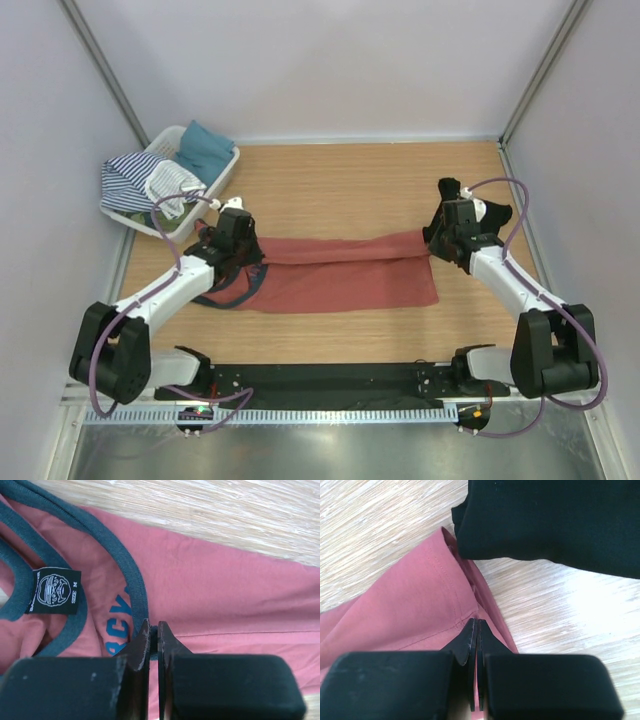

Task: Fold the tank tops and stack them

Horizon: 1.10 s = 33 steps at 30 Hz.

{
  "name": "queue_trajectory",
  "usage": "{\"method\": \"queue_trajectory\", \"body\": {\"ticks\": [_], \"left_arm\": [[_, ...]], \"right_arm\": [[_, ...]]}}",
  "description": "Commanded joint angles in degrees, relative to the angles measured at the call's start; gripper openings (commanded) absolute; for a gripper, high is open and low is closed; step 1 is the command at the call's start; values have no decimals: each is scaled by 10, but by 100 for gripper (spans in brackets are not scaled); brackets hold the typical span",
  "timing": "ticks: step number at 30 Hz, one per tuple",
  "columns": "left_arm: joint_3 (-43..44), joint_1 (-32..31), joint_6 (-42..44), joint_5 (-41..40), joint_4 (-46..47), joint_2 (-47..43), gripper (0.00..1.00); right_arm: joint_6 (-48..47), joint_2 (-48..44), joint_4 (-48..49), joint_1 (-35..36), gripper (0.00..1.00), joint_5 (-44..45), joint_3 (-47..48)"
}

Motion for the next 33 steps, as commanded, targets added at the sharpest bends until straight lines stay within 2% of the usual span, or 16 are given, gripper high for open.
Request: {"method": "queue_trajectory", "body": {"ticks": [1, 13, 14, 15, 23, 33], "left_arm": [[-11, -2, -5, -16, -1, -38, 0], [-44, -24, -18, -9, -15, -52, 1], [-44, -27, -18, -11, -14, -44, 1], [-43, -28, -18, -11, -14, -39, 1], [-40, -32, -18, -14, -11, -25, 1], [-37, -32, -16, -18, -11, -22, 1]], "right_arm": [[-1, -31, -3, -2, 1, 27, 0], [2, -70, 2, -1, 3, -7, -42], [1, -71, 7, -1, 13, -15, -45], [-1, -70, 10, -2, 18, -34, -50], [-10, -32, 39, -2, 40, -85, -60], [-4, 22, 64, -1, 38, -96, -58]]}}
